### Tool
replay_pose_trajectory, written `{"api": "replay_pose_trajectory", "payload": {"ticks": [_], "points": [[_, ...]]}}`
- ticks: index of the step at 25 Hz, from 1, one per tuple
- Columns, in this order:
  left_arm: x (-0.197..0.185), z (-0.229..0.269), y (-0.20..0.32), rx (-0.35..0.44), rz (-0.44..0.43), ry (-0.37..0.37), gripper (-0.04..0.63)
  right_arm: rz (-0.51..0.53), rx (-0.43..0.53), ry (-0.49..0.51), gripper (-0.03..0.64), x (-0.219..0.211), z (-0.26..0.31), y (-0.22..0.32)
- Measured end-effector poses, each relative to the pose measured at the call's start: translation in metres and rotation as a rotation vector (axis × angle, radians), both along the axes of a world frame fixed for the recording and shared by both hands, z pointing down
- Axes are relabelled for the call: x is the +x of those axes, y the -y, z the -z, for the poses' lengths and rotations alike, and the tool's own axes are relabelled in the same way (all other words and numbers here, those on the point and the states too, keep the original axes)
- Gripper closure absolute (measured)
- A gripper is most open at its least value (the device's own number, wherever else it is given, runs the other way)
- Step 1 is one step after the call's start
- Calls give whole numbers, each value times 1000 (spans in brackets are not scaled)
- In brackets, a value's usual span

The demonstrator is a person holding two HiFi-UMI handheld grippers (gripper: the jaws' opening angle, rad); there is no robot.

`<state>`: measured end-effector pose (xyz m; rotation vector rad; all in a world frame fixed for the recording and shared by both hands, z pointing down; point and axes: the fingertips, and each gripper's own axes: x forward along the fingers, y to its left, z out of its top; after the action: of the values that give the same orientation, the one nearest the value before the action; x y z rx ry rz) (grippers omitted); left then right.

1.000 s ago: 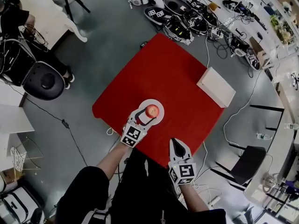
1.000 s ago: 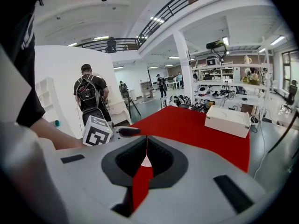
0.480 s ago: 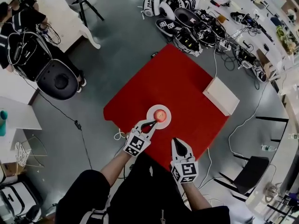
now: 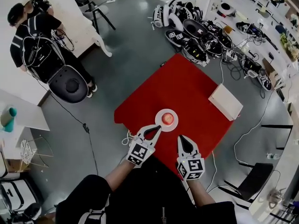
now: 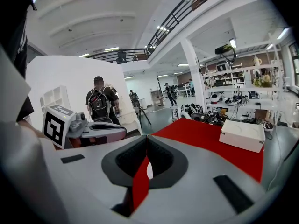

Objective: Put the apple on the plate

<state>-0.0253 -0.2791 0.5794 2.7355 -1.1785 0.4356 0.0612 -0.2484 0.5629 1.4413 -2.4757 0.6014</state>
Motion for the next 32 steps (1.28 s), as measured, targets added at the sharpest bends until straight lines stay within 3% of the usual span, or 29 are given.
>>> {"api": "replay_pose_trajectory", "payload": {"ticks": [15, 32], "points": [[-17, 12, -32, -16, 43, -7, 589, 45, 17, -5, 606, -16, 7, -15], [-13, 7, -49, -39, 28, -34, 589, 45, 24, -13, 606, -13, 9, -30]]}}
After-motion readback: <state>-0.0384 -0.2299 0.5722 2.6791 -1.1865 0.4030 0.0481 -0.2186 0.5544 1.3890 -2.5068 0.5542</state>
